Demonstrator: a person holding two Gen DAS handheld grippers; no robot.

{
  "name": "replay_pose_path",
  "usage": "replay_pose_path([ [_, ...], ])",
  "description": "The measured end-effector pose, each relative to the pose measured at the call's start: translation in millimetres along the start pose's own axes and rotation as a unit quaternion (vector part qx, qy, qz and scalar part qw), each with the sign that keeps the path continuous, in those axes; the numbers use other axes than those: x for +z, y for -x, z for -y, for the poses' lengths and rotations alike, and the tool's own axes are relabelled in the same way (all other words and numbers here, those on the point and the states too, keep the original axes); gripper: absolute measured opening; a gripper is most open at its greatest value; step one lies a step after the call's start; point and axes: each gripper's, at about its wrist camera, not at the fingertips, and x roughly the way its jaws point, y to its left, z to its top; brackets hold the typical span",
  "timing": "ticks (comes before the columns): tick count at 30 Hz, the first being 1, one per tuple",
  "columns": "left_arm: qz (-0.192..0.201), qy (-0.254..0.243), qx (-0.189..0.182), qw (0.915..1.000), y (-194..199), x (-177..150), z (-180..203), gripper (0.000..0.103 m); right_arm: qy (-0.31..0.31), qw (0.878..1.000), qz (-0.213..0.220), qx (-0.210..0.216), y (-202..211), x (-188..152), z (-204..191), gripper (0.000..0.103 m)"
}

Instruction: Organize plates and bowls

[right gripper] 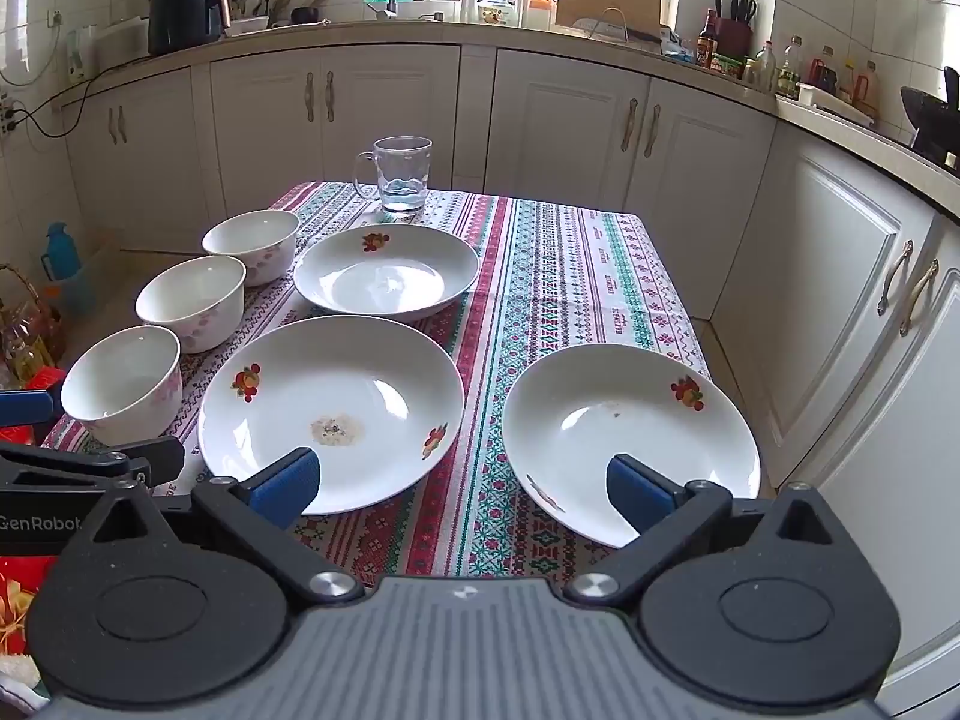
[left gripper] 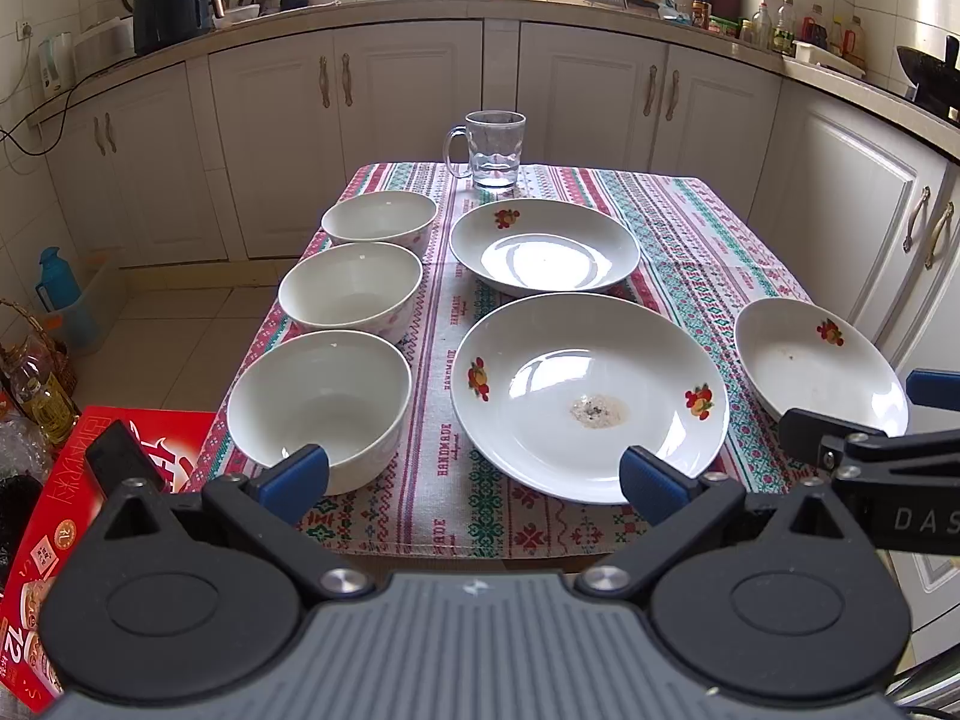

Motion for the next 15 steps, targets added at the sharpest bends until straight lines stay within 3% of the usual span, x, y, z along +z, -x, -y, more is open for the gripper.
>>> replay_pose_path([
  [15, 0.000, 0.001, -0.001, 1.0000, 0.7, 0.2, -0.8, 0.102, 0.001, 1.000, 0.003, 0.000, 0.8, -0.9, 0.1, 0.103],
])
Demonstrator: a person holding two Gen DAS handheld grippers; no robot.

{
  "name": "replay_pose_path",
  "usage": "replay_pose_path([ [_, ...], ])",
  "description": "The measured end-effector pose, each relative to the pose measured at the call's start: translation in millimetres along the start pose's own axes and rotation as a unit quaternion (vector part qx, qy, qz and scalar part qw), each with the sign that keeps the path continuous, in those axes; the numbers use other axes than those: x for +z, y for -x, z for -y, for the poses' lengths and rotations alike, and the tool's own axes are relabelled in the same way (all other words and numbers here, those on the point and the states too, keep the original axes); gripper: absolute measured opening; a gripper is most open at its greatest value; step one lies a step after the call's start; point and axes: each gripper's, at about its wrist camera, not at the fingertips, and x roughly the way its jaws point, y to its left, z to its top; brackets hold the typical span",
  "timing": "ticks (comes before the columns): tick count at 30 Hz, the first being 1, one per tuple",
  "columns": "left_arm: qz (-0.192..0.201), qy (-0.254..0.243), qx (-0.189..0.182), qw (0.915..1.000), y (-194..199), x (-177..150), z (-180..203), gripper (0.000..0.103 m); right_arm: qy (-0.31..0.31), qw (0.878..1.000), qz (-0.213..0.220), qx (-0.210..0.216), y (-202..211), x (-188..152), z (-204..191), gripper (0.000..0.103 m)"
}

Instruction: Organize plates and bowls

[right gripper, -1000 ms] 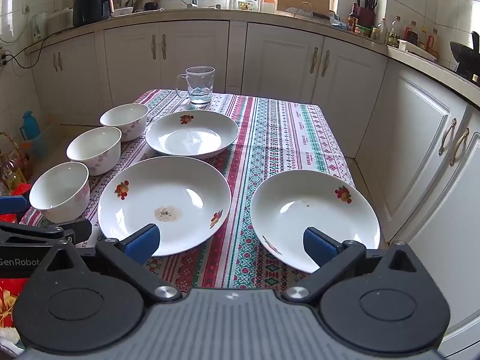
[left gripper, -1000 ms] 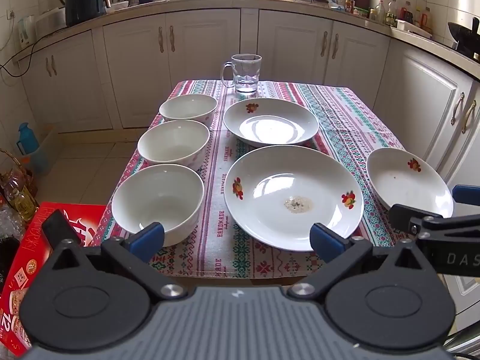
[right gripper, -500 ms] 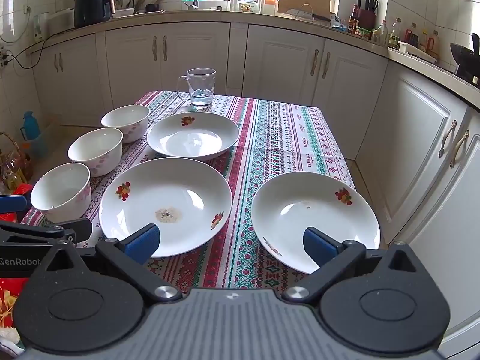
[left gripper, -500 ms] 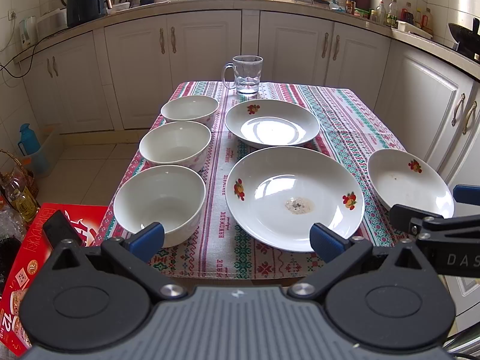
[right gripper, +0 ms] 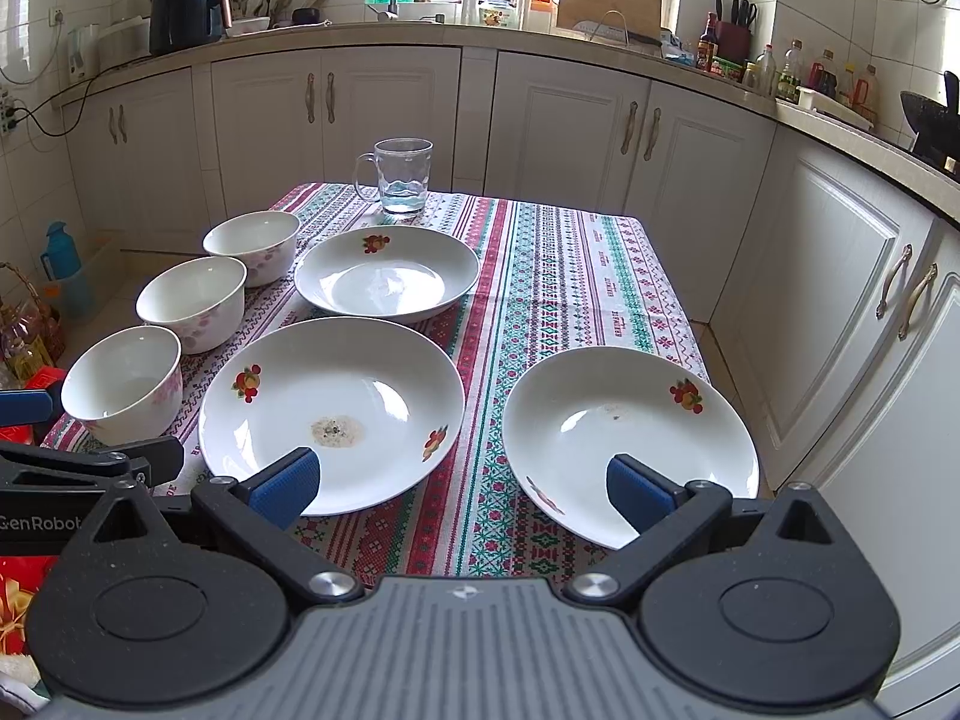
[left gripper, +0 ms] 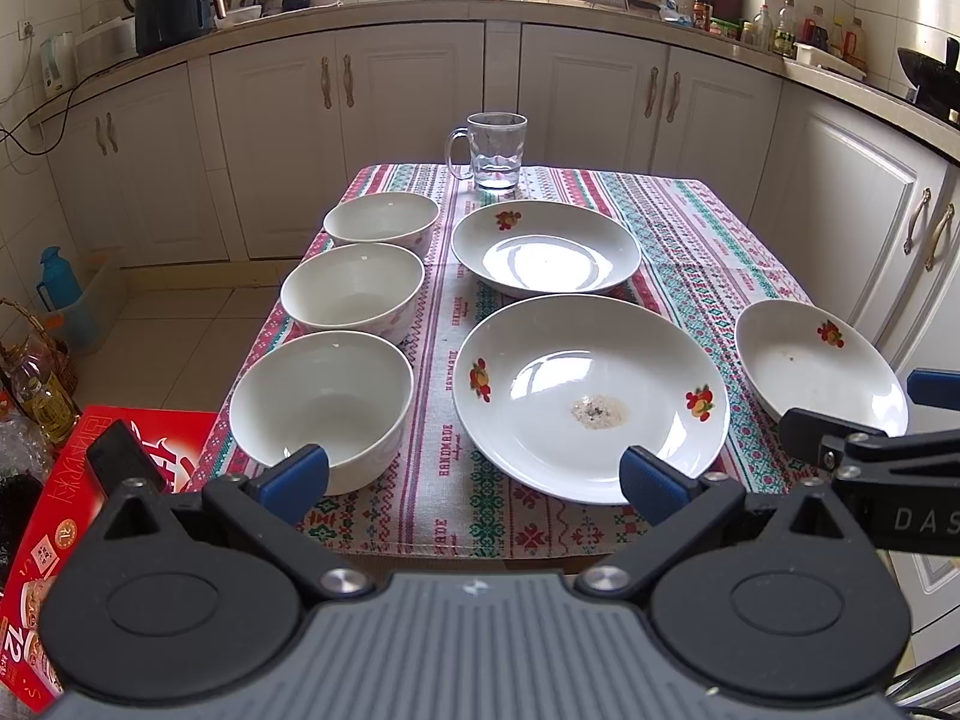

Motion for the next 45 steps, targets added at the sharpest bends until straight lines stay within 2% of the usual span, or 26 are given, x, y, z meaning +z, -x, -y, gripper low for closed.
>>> replay_pose_path([
  [45, 0.003, 0.000, -0.004, 1.0000, 2.0, 3.1, -1.2, 0.102, 0.005, 1.000, 0.007, -0.001, 1.4, 0.4, 0.0, 0.103],
])
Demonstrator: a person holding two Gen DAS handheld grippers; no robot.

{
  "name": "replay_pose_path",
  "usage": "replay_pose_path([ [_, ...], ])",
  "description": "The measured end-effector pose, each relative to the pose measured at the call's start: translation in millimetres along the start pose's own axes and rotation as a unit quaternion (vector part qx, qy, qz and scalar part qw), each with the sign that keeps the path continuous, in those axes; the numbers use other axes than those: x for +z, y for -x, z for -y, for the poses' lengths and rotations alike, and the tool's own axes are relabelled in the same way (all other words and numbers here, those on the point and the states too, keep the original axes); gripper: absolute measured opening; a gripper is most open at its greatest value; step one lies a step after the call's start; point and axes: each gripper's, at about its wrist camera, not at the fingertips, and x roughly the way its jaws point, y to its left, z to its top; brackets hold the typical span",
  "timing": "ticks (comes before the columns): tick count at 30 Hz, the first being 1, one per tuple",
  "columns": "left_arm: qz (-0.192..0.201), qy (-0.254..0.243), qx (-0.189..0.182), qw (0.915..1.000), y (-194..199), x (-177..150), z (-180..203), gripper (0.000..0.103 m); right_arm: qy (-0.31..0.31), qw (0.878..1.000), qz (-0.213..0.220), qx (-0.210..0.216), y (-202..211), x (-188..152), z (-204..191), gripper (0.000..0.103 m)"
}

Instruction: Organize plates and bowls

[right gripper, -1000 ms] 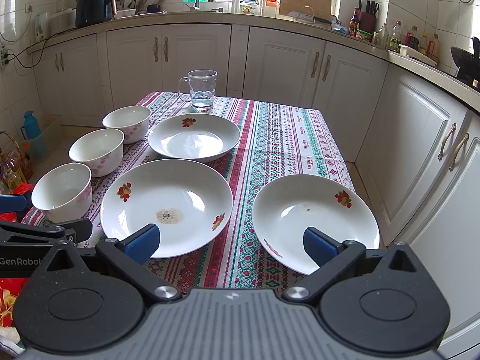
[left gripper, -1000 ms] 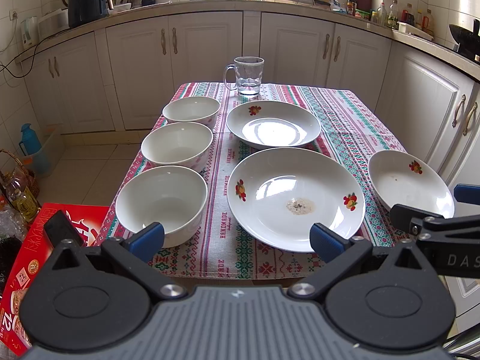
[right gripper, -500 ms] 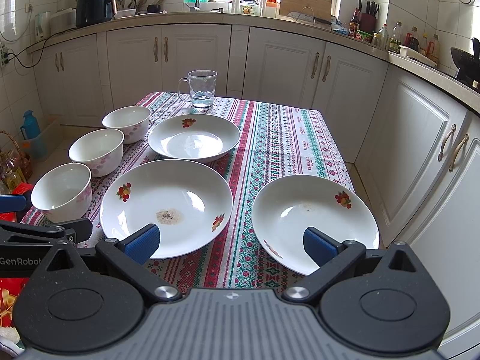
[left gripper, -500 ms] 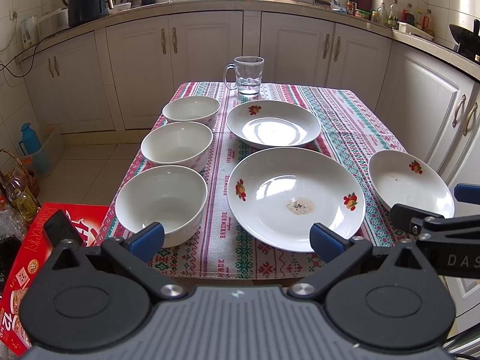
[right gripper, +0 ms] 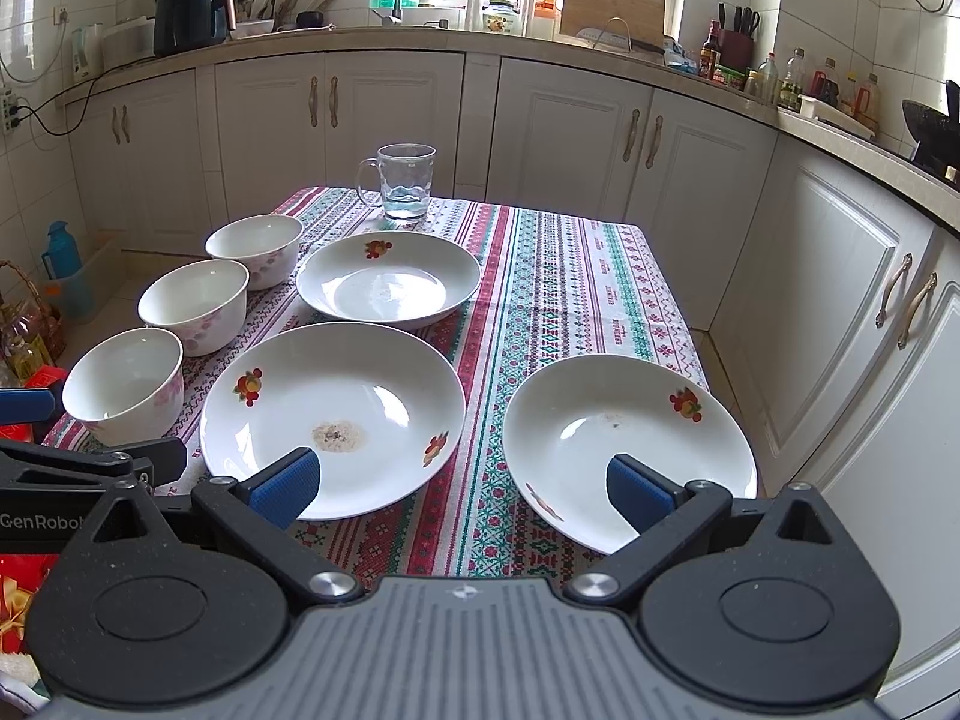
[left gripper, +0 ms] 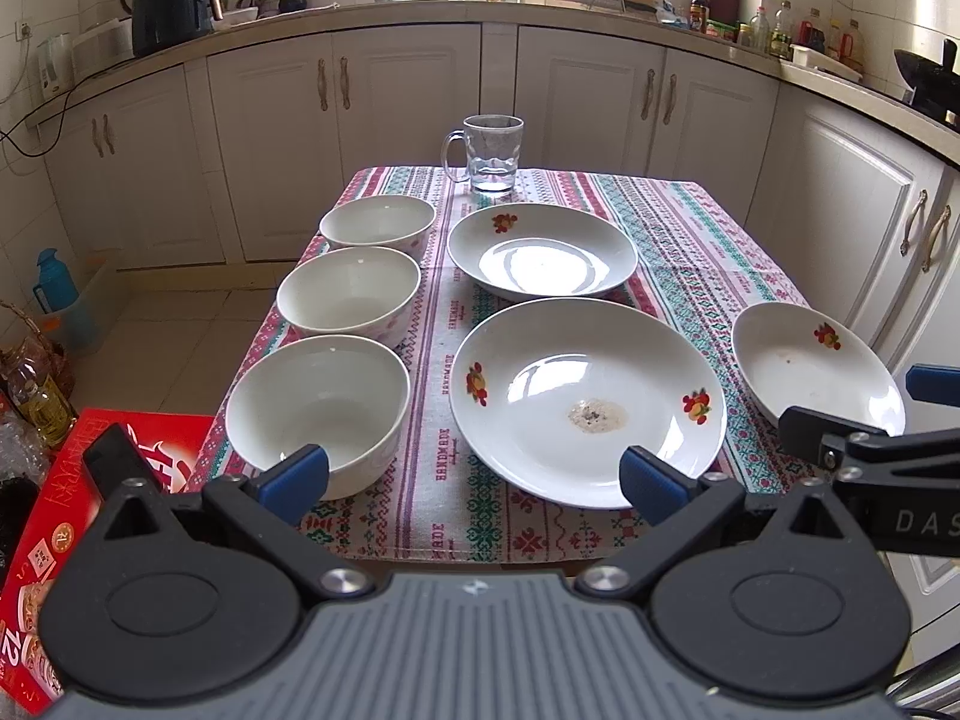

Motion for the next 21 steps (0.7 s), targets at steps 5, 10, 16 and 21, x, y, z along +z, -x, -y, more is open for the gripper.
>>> replay_pose_path([
  [5, 0.005, -0.004, -0.001, 1.0000, -1.0, 1.8, 0.5, 0.102, 0.001, 1.000, 0.003, 0.001, 0.2, 1.9, 1.5, 0.103],
  [10, 0.012, -0.005, -0.006, 0.9999, -1.3, 3.3, 0.5, 0.102, 0.003, 1.000, 0.009, 0.001, 0.9, 3.3, 1.3, 0.103],
  [16, 0.024, -0.018, -0.016, 0.9994, -2.4, 8.4, 0.8, 0.102, 0.005, 1.000, 0.015, 0.002, 0.5, 4.1, 1.8, 0.103],
  [21, 0.037, -0.034, -0.025, 0.9984, -3.4, 16.1, 3.0, 0.102, 0.009, 1.000, 0.026, 0.002, 1.0, 7.3, 5.0, 0.103],
])
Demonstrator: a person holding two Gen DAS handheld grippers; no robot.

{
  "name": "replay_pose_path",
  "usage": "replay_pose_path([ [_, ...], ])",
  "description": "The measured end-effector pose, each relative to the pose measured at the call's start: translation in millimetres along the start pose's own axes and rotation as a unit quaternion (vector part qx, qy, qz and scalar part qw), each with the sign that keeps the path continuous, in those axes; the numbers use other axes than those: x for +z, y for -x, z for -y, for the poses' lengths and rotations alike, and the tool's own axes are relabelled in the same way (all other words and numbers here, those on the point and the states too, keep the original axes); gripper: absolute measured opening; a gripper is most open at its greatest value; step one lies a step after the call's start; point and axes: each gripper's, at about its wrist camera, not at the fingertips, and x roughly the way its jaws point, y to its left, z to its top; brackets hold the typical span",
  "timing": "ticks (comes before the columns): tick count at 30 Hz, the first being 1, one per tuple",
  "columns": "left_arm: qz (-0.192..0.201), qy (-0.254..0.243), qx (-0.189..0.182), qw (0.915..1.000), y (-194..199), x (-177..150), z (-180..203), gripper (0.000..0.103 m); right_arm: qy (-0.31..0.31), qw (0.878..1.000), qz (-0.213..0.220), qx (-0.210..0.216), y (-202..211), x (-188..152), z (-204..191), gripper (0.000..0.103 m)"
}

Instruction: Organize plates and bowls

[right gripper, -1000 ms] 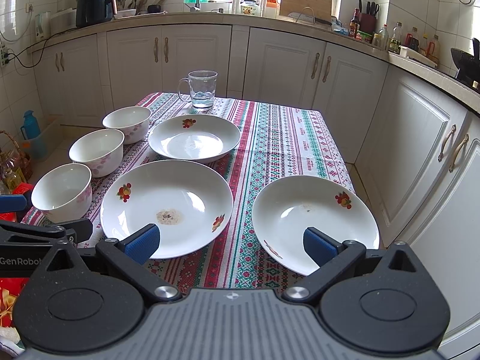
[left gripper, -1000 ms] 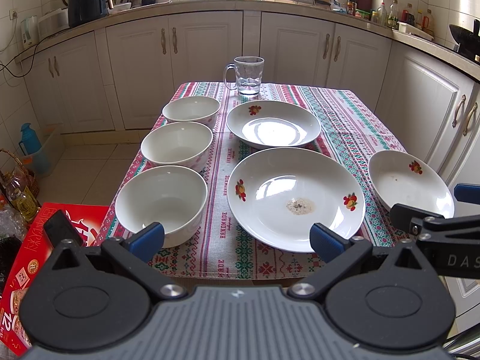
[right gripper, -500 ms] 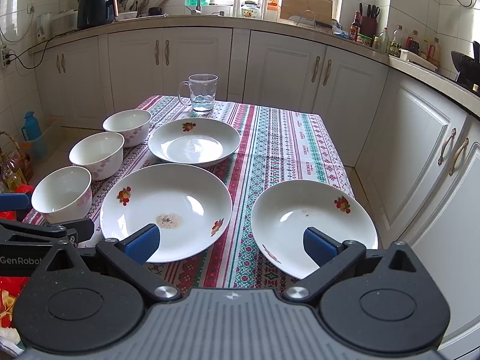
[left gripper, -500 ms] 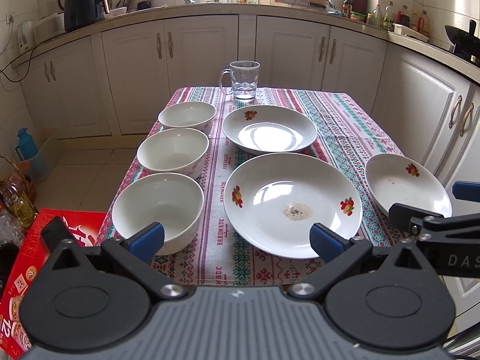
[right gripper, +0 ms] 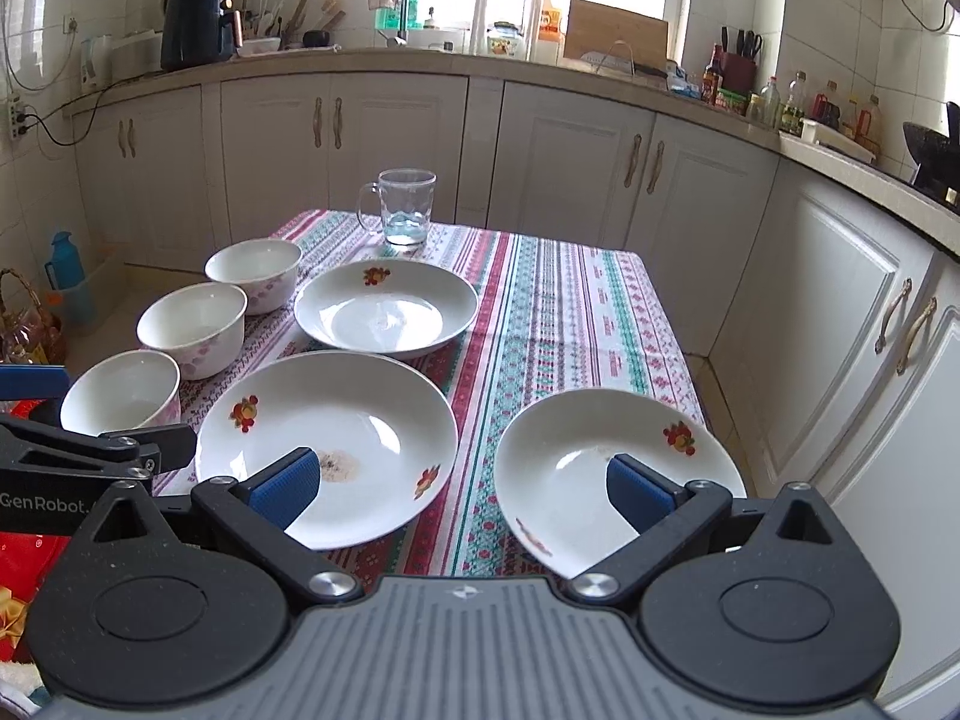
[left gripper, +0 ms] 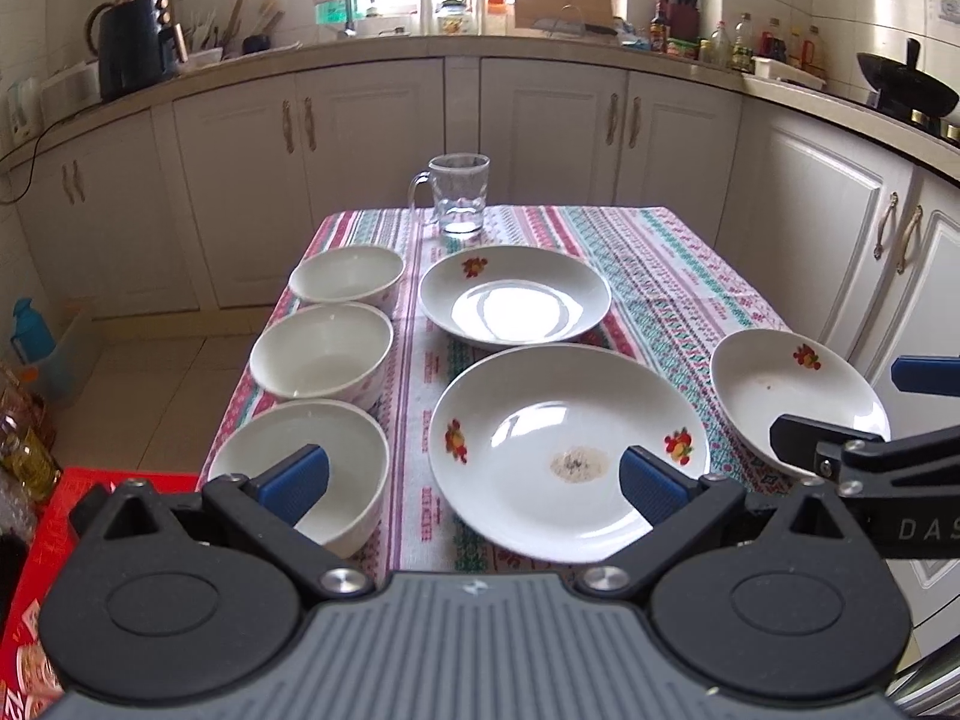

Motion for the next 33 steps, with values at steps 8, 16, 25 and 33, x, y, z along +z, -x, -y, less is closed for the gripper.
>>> replay_pose_path([
  [8, 0.025, -0.011, -0.017, 0.9995, -6.2, 10.2, 4.8, 0.102, -0.005, 1.000, 0.012, 0.001, -2.9, 2.6, 14.8, 0.103],
  [16, 0.039, -0.026, -0.051, 0.9976, -15.5, 17.8, 9.7, 0.102, 0.011, 0.999, 0.034, 0.005, -3.2, -3.6, 38.2, 0.103],
  [25, 0.008, -0.050, -0.099, 0.9938, -32.4, 24.2, 26.9, 0.102, 0.027, 0.999, 0.038, -0.010, -4.3, -23.7, 80.0, 0.103],
  [33, -0.012, -0.061, -0.110, 0.9920, -56.7, 34.2, 47.1, 0.102, 0.023, 1.000, 0.012, 0.005, -17.4, -52.5, 109.0, 0.103],
])
